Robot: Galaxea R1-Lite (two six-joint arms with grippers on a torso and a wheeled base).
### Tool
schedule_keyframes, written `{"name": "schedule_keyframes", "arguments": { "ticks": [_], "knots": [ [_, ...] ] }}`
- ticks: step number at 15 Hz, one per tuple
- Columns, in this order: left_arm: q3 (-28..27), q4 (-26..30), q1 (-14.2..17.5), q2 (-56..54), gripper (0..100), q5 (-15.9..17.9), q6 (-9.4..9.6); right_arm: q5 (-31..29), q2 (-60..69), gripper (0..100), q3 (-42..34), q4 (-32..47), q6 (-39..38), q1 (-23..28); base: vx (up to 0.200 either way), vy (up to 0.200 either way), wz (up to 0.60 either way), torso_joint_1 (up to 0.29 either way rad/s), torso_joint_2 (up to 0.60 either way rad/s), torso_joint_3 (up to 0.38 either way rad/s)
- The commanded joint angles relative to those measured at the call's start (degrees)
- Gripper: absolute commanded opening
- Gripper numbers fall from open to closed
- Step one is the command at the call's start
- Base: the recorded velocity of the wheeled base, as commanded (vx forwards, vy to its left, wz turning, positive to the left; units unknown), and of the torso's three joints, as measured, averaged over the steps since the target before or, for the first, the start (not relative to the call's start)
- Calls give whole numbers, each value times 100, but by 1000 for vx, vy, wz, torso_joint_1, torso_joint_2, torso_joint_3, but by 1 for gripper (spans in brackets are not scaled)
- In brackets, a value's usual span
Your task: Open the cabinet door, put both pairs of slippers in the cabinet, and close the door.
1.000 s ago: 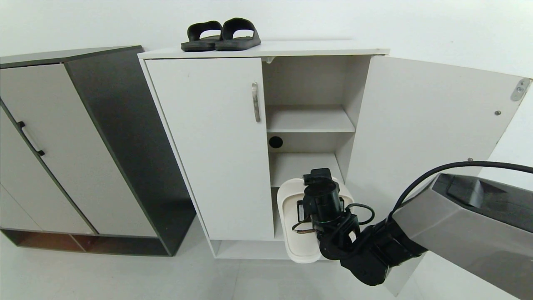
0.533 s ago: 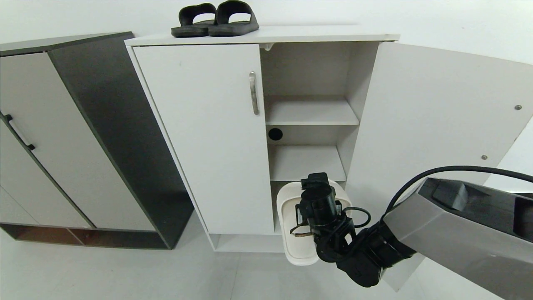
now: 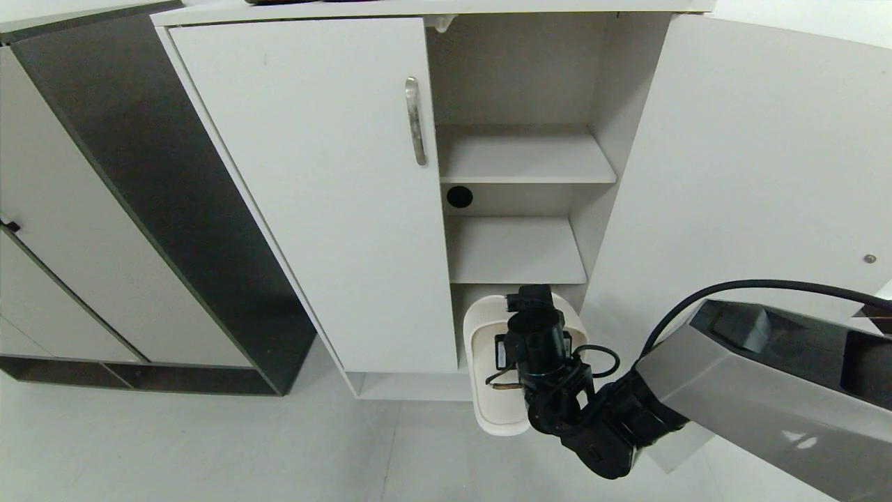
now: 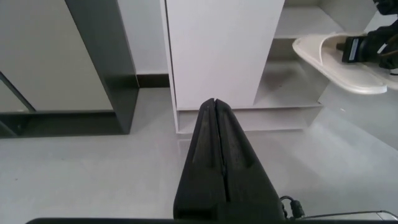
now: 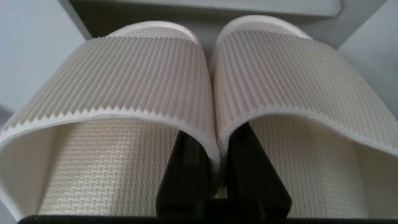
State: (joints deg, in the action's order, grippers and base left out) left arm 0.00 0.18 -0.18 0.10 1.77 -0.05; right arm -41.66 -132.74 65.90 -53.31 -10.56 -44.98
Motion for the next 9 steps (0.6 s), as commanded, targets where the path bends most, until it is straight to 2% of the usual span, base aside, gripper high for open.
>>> {"name": "schedule_keyframes", "arguments": {
  "ticks": [1, 5, 7, 9],
  "knots": [
    [0, -1, 1, 8, 0, -1, -4, -62, -103, 0, -34, -303, 124, -10, 0, 0, 0, 0, 0, 0],
    [0, -1, 1, 8, 0, -1, -4, -71, -358, 0, -183, -1375, 722, -2, 0, 0, 0, 0, 0, 0],
    [0, -1, 1, 8, 0, -1, -4, -71, -366, 0, -183, -1489, 818, 25, 0, 0, 0, 0, 0, 0],
    [0, -1, 1, 8, 0, -1, -4, -71, -375, 0, -183, -1481, 827, 60, 200, 0, 0, 5, 2, 2]
  ]
}}
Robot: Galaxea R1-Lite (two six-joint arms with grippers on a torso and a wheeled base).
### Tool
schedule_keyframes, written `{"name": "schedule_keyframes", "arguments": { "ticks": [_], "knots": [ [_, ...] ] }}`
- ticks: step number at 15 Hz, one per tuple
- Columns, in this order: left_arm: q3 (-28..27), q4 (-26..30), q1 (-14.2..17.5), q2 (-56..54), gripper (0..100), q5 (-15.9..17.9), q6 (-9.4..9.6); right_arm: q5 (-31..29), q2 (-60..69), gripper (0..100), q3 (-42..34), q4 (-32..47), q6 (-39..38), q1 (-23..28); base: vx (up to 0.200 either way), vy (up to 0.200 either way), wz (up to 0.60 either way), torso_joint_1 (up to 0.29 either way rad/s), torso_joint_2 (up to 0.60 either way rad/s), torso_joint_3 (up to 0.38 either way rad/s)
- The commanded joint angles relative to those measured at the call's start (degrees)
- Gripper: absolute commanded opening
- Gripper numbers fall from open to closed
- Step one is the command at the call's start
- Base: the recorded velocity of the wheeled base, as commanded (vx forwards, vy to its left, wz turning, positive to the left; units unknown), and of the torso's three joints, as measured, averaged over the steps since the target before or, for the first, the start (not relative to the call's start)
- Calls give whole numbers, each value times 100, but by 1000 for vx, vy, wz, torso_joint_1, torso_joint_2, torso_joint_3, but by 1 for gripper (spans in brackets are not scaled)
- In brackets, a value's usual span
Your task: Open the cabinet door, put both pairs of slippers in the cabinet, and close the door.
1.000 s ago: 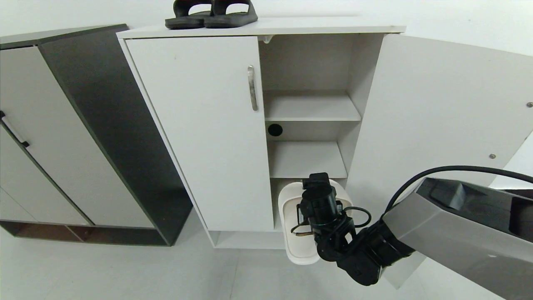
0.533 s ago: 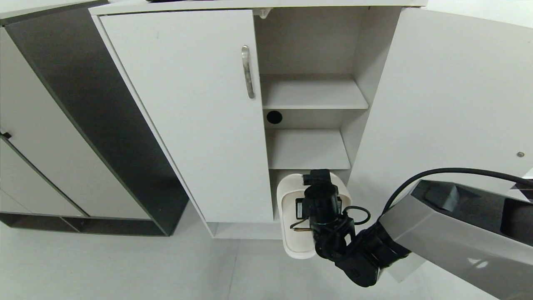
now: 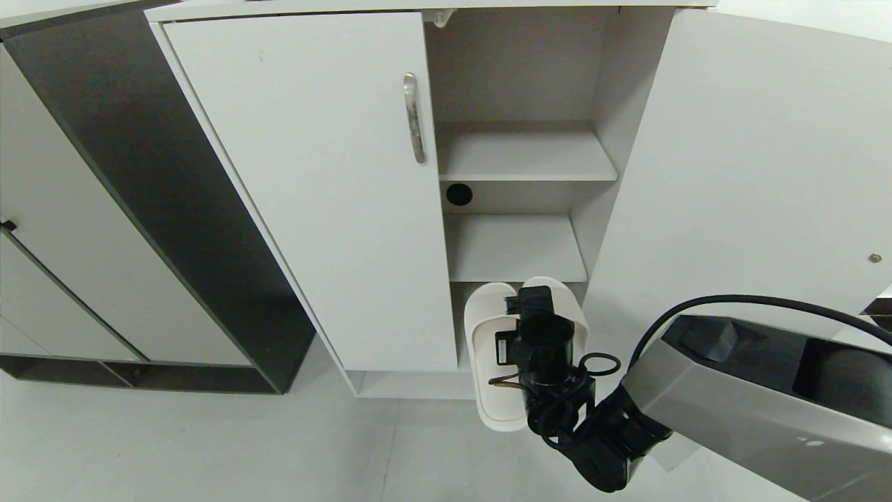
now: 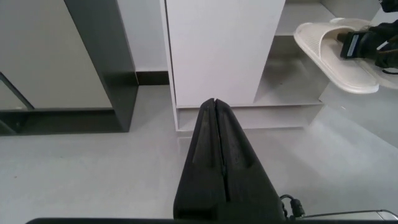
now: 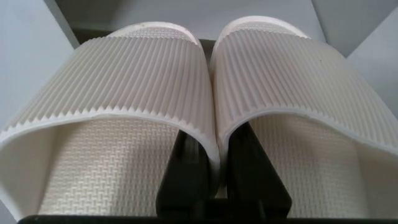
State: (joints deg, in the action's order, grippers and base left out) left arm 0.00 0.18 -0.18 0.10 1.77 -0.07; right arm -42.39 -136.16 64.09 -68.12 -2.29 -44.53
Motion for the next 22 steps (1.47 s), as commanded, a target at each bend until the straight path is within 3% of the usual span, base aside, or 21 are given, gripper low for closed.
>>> {"name": "schedule_keyframes", "arguments": {
  "ticks": [1, 13, 18, 22],
  "knots": [
    [0, -1, 1, 8, 0, -1, -1, 2, -69, 0, 7, 1, 1, 15, 200, 0, 0, -2, 2, 7],
    [0, -1, 1, 8, 0, -1, -1, 11, -95, 0, 69, 1, 45, 59, 200, 0, 0, 2, 2, 2],
    [0, -1, 1, 8, 0, -1, 7, 46, -262, 0, 271, -17, 27, 155, 0, 0, 0, 0, 0, 0],
    [0, -1, 1, 8, 0, -1, 7, 81, -702, 0, 1062, 255, 36, 463, 0, 0, 0, 0, 0, 0]
  ]
}}
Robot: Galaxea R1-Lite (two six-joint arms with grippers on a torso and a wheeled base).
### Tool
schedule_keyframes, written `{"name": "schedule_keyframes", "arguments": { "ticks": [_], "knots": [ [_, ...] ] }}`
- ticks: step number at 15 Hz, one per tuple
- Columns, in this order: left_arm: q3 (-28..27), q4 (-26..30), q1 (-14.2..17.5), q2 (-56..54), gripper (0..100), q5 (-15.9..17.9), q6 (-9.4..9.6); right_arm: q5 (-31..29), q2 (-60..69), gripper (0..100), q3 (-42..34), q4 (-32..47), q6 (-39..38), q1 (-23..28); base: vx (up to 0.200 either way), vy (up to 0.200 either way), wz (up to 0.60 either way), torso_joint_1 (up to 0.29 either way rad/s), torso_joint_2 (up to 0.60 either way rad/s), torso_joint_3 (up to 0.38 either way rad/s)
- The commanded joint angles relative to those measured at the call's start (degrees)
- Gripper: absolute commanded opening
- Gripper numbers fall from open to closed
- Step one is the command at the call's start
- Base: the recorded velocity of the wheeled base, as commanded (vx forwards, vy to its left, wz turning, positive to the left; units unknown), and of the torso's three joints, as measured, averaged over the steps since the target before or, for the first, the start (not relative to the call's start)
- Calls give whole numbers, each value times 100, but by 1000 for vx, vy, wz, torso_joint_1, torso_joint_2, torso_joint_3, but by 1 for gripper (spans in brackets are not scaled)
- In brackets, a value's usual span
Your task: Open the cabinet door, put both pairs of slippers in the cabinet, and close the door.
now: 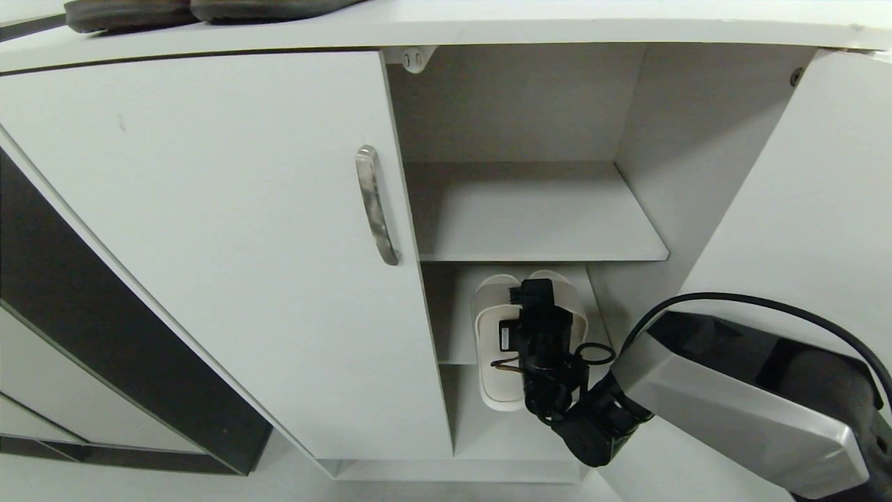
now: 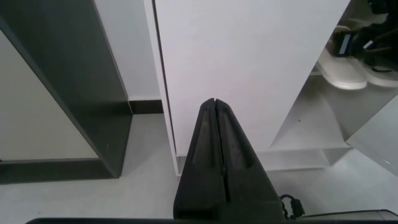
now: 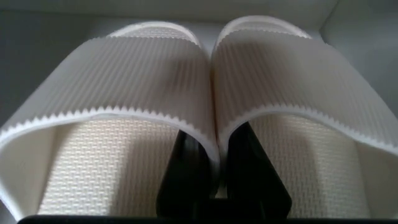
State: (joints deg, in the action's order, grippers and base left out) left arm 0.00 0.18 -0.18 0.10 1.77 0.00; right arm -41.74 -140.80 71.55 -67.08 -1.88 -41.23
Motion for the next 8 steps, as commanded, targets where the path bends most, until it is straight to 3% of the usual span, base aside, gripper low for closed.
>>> {"name": "schedule_keyframes", "arguments": {
  "ticks": [1, 8],
  "knots": [
    [0, -1, 1, 8, 0, -1, 0, 34, -308, 0, 501, 222, -6, 177, 0, 0, 0, 0, 0, 0],
    [0, -1, 1, 8, 0, -10, -9, 52, -571, 0, 1801, 1136, -6, 291, 0, 0, 0, 0, 0, 0]
  ]
}}
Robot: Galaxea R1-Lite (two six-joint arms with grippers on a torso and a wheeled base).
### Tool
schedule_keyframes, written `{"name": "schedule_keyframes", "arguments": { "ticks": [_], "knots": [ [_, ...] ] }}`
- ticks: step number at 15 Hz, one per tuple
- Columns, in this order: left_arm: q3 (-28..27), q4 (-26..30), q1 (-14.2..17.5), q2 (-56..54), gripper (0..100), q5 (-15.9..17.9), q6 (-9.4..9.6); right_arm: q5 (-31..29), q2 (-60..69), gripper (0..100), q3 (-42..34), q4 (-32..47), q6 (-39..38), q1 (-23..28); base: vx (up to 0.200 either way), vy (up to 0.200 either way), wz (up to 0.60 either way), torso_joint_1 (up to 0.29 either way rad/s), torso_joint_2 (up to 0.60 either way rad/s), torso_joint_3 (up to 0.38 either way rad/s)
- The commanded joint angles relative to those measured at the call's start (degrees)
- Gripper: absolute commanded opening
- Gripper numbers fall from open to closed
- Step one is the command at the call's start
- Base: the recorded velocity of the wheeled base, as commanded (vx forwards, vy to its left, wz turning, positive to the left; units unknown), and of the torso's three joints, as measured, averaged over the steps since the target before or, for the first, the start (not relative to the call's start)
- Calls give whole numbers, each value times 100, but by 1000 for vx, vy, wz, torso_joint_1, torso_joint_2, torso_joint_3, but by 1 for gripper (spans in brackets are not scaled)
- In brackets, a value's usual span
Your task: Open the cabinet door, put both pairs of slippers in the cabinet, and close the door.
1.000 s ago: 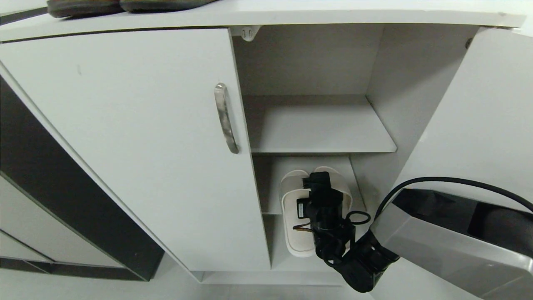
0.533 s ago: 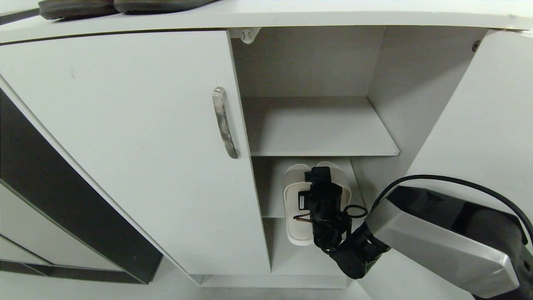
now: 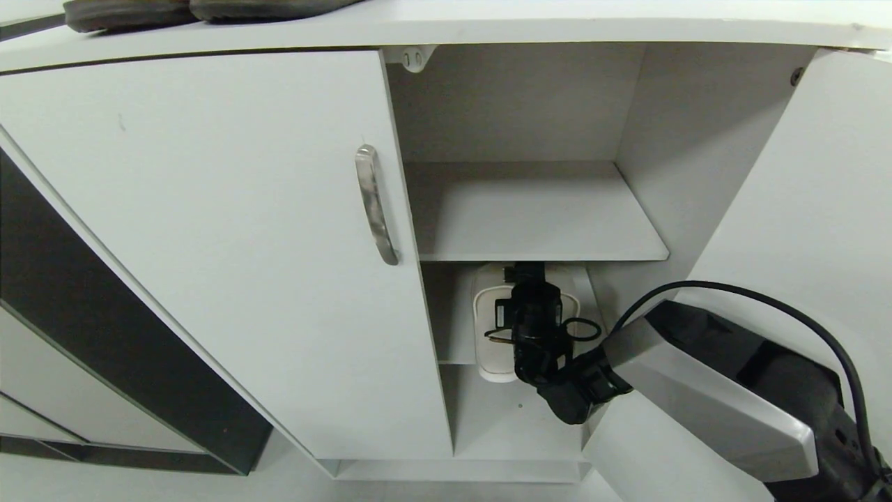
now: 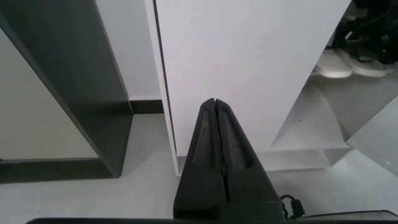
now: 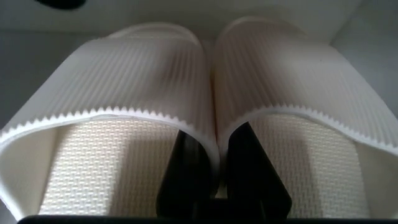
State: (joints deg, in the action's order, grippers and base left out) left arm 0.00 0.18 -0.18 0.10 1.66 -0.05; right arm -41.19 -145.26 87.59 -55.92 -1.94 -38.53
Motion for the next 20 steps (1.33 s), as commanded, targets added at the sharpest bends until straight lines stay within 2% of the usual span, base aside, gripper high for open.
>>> {"name": "schedule_keyframes", "arguments": {
  "ticks": [1, 8, 16, 17, 19, 20],
  "knots": [
    [0, -1, 1, 8, 0, 1, -4, -3, -222, 0, 417, 134, 0, 83, 0, 0, 0, 0, 0, 0],
    [0, -1, 1, 8, 0, 1, -4, -3, -538, 0, 1067, 415, 0, 153, 0, 0, 0, 0, 0, 0],
    [0, -1, 1, 8, 0, 1, -13, -3, -565, 0, 1094, 450, -8, 197, 0, 0, 0, 0, 0, 0],
    [0, -1, 1, 8, 0, 1, -4, -12, -556, 100, 1085, 441, -8, 188, 0, 0, 0, 0, 0, 0],
    [0, -1, 1, 8, 0, 1, -13, -56, -450, 100, 900, 424, -17, 171, 0, 0, 0, 0, 0, 0],
    [0, -1, 1, 8, 0, 1, -13, -73, -266, 100, 575, 380, -26, 127, 0, 0, 0, 0, 0, 0]
  ]
}}
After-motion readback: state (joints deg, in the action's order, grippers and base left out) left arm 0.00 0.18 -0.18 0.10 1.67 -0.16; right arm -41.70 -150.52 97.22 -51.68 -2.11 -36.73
